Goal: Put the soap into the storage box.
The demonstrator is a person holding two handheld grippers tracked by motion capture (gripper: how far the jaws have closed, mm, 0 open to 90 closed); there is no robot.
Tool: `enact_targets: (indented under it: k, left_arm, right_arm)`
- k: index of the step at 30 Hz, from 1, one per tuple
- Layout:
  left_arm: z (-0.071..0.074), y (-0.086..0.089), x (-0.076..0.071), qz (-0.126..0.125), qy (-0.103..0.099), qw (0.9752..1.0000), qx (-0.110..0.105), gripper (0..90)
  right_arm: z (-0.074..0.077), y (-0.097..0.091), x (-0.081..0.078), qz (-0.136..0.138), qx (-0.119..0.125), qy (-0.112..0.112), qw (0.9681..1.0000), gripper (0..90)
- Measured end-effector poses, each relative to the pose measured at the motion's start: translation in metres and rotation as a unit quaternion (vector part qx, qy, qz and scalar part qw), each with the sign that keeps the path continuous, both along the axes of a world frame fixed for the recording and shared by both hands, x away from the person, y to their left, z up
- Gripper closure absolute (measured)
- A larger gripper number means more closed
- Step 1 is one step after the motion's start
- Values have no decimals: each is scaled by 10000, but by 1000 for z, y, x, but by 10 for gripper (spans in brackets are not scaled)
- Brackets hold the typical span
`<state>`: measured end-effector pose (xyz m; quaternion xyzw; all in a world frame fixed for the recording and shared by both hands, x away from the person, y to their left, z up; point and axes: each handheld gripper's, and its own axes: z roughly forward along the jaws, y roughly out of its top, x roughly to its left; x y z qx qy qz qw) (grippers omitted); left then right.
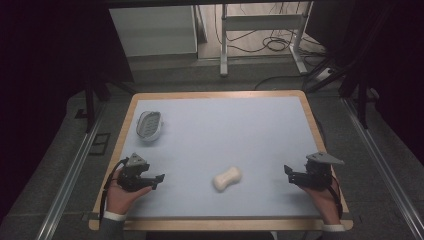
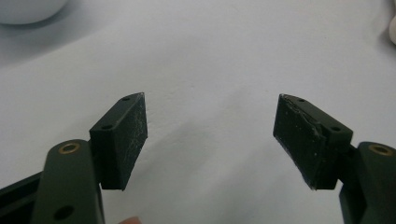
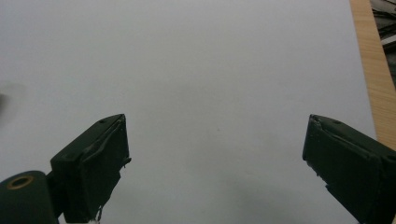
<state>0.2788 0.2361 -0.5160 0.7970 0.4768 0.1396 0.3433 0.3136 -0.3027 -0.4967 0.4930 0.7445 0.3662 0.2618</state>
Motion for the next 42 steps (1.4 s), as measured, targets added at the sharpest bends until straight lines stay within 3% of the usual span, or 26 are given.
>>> enact_targets:
  k: [8, 20, 26, 42]
  left_arm:
    - [6, -5, -1, -31, -8, 10000, 66, 259]
    - [41, -14, -1, -208, -154, 9996, 101, 255]
    - [49, -22, 1, -327, -140, 9993, 94, 256]
    - [68, -47, 6, -706, -105, 9969, 339, 256]
  right_arm:
    - [5, -10, -5, -10, 25, -42, 10000, 77]
    - [8, -10, -7, 55, 17, -97, 9999, 87]
    - [6, -10, -7, 100, 19, -75, 9999, 87]
    - [5, -10, -6, 97, 62, -9, 9999, 87]
